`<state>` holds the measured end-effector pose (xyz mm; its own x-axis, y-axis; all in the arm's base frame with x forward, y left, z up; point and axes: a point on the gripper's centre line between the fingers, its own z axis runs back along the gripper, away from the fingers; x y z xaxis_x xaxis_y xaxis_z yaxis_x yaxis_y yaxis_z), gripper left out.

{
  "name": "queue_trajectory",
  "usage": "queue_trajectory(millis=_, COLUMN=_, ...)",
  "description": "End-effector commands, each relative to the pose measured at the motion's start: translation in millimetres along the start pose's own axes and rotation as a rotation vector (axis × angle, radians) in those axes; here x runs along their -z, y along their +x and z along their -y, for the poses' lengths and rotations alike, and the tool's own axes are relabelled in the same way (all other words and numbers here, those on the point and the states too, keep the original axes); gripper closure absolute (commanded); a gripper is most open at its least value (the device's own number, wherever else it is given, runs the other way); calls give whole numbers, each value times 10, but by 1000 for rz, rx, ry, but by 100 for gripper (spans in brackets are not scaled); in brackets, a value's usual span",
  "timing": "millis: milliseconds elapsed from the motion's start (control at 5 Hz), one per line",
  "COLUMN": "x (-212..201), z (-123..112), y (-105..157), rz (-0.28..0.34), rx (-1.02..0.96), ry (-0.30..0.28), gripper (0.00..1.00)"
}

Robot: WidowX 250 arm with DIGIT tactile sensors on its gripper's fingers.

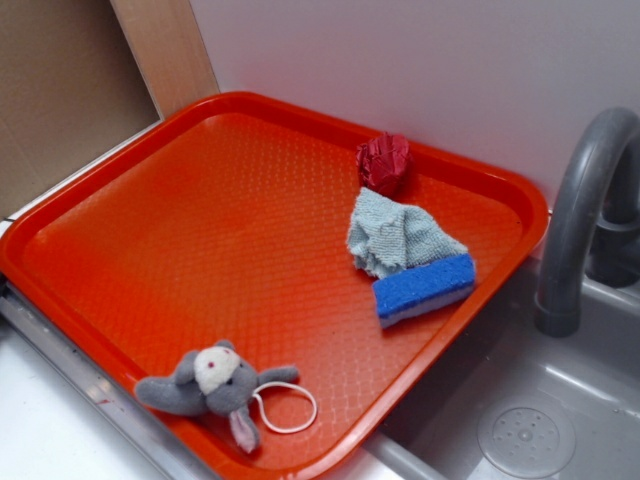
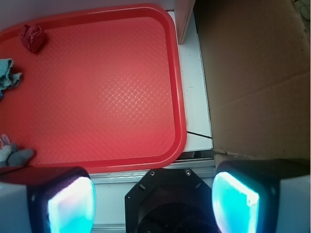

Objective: Grab the blue cloth.

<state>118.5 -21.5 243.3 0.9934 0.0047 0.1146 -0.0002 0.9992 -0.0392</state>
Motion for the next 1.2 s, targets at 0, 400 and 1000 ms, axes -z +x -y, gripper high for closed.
queue_trajectory(millis=0, x=0, z=0, y=0, rz=0, rx=0, ry=0, gripper=0)
queue_trajectory(millis=400, x=38, z=537, y=256, rz=36, rx=128, ry=-81, gripper=0)
queue_trajectory(millis=1000, x=772, z=1719, y=755, rz=63, rx=130, ry=-139, gripper=0)
